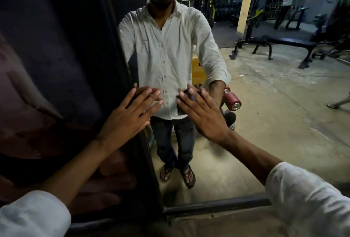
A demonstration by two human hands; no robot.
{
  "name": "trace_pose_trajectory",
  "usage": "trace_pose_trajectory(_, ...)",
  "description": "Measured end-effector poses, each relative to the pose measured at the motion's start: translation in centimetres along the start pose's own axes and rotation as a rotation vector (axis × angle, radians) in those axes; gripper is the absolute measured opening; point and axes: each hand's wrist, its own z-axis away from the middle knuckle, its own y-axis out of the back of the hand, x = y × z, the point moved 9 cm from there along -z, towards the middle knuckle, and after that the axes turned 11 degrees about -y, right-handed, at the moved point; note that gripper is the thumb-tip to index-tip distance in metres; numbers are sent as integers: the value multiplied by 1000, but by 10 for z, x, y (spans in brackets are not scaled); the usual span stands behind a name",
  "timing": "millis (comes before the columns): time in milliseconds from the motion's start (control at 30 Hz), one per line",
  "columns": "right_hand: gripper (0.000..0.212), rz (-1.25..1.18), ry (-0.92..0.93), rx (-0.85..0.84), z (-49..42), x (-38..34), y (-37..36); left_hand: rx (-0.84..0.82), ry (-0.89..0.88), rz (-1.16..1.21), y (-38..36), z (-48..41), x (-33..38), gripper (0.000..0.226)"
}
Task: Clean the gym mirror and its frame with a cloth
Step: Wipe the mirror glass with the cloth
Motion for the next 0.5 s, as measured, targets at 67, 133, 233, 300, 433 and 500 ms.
trace_pose_trajectory(67,69,-34,-99,76,-11,-4,6,17,13,-13,-2,5,-2,87)
trace_pose_trajectory(133,63,-53,-81,79,-18,-22,-2,28,22,-17,-5,6,0,85)
trace_pose_trajectory(233,56,7,139,-25,4,-63,-42,33,5,-30,-5,9,2,82)
trace_pose_trajectory(300,60,27,269,-94,27,-81,-64,20,52,-63,-5,17,-1,85)
trace_pose_trajectory(433,54,-41,641,-125,22,-78,-74,17,224,22,-9,43,-2,90)
trace_pose_trajectory(500,53,-305,466,-245,-16,-66,-62,16,311,81,-14,59,-1,93)
